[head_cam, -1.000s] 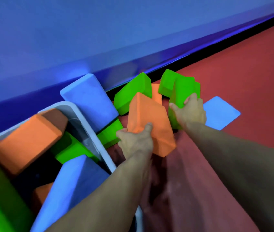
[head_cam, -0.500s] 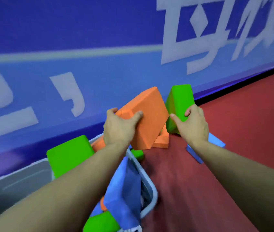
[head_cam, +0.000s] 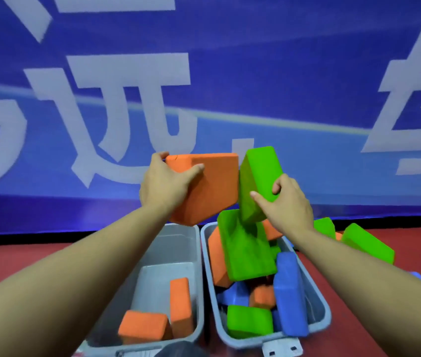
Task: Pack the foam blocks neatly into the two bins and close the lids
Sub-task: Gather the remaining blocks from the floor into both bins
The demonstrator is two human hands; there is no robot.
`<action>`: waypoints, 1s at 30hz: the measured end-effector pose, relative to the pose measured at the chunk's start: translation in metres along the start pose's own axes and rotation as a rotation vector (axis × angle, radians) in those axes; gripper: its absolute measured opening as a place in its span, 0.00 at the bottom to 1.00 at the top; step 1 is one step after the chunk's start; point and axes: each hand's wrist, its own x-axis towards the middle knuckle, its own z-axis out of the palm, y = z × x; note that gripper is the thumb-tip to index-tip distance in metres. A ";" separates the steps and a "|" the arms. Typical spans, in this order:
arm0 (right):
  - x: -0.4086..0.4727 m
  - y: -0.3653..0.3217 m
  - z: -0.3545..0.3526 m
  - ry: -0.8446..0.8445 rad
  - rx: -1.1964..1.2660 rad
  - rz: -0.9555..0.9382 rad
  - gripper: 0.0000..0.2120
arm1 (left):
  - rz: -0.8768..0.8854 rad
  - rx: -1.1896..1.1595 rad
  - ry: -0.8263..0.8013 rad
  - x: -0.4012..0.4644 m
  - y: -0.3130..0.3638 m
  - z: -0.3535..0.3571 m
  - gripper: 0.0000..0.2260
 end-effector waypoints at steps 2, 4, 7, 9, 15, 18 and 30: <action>-0.012 -0.029 0.030 -0.058 0.015 -0.030 0.24 | -0.023 0.066 0.029 0.010 -0.035 -0.035 0.43; -0.026 -0.052 0.062 -0.124 0.035 -0.051 0.24 | -0.049 0.141 0.040 0.018 -0.073 -0.062 0.42; -0.047 -0.072 0.112 -0.229 0.048 -0.080 0.24 | -0.093 0.254 0.030 0.027 -0.132 -0.086 0.41; -0.060 -0.077 0.146 -0.298 0.037 -0.098 0.24 | -0.111 0.314 0.012 0.030 -0.173 -0.092 0.41; -0.090 -0.063 0.236 -0.430 0.052 -0.041 0.25 | -0.133 0.424 -0.113 0.039 -0.278 -0.073 0.42; -0.098 -0.057 0.273 -0.449 0.071 -0.002 0.24 | -0.097 0.467 -0.197 0.045 -0.315 -0.052 0.40; -0.096 -0.035 0.371 -0.541 0.075 -0.300 0.24 | 0.257 0.816 -0.775 0.036 -0.426 0.013 0.40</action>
